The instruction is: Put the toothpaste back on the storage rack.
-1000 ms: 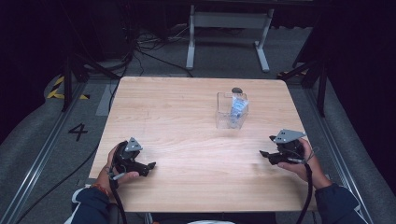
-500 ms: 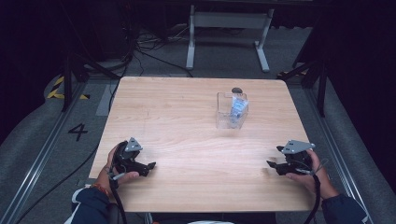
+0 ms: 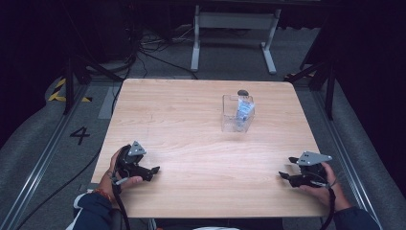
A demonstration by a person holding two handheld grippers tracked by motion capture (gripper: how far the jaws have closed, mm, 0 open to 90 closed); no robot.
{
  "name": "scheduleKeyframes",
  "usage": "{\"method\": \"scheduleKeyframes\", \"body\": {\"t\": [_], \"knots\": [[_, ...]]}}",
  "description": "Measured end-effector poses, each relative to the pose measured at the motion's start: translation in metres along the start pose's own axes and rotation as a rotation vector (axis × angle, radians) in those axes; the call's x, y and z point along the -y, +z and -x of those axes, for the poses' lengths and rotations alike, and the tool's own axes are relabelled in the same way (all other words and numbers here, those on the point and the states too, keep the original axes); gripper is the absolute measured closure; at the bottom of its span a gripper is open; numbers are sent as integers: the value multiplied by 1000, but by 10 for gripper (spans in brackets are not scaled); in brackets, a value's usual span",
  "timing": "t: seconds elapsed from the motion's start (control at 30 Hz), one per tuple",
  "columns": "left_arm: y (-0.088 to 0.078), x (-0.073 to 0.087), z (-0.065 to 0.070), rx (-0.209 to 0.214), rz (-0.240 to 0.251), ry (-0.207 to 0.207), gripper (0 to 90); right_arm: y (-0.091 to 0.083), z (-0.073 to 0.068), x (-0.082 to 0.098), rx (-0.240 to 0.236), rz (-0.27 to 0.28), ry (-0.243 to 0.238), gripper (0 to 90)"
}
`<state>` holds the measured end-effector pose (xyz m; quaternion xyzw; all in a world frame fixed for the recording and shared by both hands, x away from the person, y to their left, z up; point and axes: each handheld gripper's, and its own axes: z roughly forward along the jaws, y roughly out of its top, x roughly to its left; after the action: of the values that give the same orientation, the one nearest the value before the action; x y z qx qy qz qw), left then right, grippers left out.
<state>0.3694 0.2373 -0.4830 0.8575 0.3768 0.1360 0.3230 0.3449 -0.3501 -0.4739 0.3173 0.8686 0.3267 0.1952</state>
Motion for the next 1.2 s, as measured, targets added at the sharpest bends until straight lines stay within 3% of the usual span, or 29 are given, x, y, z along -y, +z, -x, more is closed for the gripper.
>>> {"method": "scheduleKeyframes", "body": {"t": [0.13,0.23,0.27,0.3,1.2], "knots": [[0,0,0,1,-1,0,2,-4,4,12,-19,23,58,287],[0,0,0,1,4,-4,2,-6,7,16,-20,36,74,276],[0,0,0,1,0,-3,2,-6,8,19,-31,45,95,269],[0,0,0,0,0,-3,2,-6,11,26,-51,70,144,260],[1,-1,-1,-7,7,4,2,-8,12,29,-40,66,153,232]]}}
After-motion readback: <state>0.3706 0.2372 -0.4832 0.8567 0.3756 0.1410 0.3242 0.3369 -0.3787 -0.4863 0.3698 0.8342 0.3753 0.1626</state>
